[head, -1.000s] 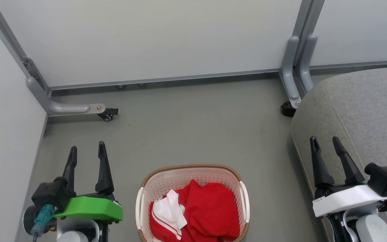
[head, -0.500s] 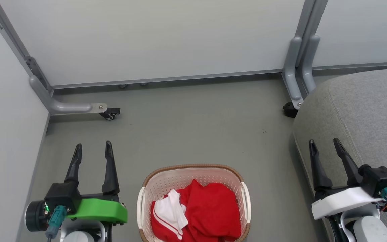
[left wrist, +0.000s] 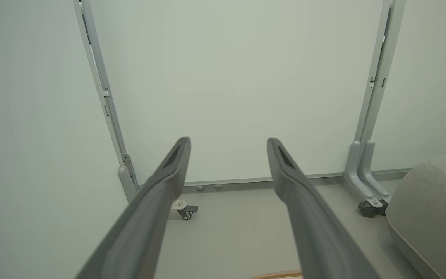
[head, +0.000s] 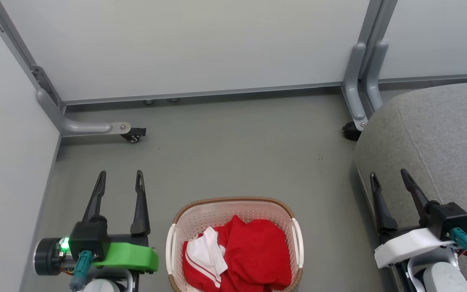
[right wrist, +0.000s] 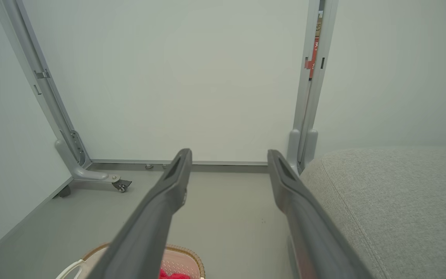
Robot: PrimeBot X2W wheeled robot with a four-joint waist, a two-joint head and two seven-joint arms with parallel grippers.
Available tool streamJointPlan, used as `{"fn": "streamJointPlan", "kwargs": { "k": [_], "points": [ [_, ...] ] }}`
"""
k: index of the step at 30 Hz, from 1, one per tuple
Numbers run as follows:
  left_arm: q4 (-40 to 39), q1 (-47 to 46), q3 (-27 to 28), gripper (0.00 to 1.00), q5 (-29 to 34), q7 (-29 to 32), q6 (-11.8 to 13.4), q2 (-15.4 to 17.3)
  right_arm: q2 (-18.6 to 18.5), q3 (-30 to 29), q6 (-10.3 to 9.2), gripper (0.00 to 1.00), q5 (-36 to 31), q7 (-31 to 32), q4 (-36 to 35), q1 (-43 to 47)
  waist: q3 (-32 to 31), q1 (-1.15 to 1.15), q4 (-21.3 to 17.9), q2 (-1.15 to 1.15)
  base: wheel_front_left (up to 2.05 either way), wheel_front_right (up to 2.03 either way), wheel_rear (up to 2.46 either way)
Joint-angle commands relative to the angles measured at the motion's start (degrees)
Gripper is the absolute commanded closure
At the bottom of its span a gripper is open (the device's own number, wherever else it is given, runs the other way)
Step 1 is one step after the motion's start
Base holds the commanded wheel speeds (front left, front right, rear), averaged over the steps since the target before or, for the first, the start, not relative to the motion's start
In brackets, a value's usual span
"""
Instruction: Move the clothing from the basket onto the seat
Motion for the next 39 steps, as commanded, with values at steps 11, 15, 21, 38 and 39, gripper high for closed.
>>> {"fn": "streamJointPlan", "kwargs": {
  "k": [11, 15, 21, 38, 39],
  "points": [
    [0.99, -0.24, -0.14, 0.00, 0.71, -0.56, -0.55, 0.40, 0.22, -0.79, 0.01, 0.00, -1.38, -0.15, 1.24, -0.40, -0.10, 0.00, 0.02, 0.00, 0.00, 0.00, 0.00],
    [1.51, -0.21, -0.23, 0.00, 0.08, -0.56, -0.90, 0.40, 0.22, -0.71, 0.01, 0.00, -0.60, -0.15, 1.75, -0.47, -0.20, 0.00, 0.02, 0.00, 0.00, 0.00, 0.00],
    [2.05, -0.24, -0.32, 0.00, -0.09, -0.56, -0.96, 0.39, 0.22, -0.50, 0.01, 0.00, 0.70, -0.15, 2.13, -0.59, -0.20, 0.00, -0.03, 0.00, 0.00, 0.00, 0.00],
    [2.36, -0.27, -0.53, 0.00, -0.47, -0.56, -0.90, 0.39, 0.21, -0.11, 0.01, 0.00, 1.41, -0.15, 2.10, -0.46, -0.18, 0.00, -0.10, 0.00, 0.00, 0.00, 0.00],
    [2.34, -0.35, -0.54, 0.00, -0.52, -0.56, -0.90, 0.39, 0.21, -0.10, 0.01, 0.00, 1.38, -0.15, 2.05, -0.49, -0.11, 0.00, -0.11, 0.00, 0.00, 0.00, 0.00]
  ]
}}
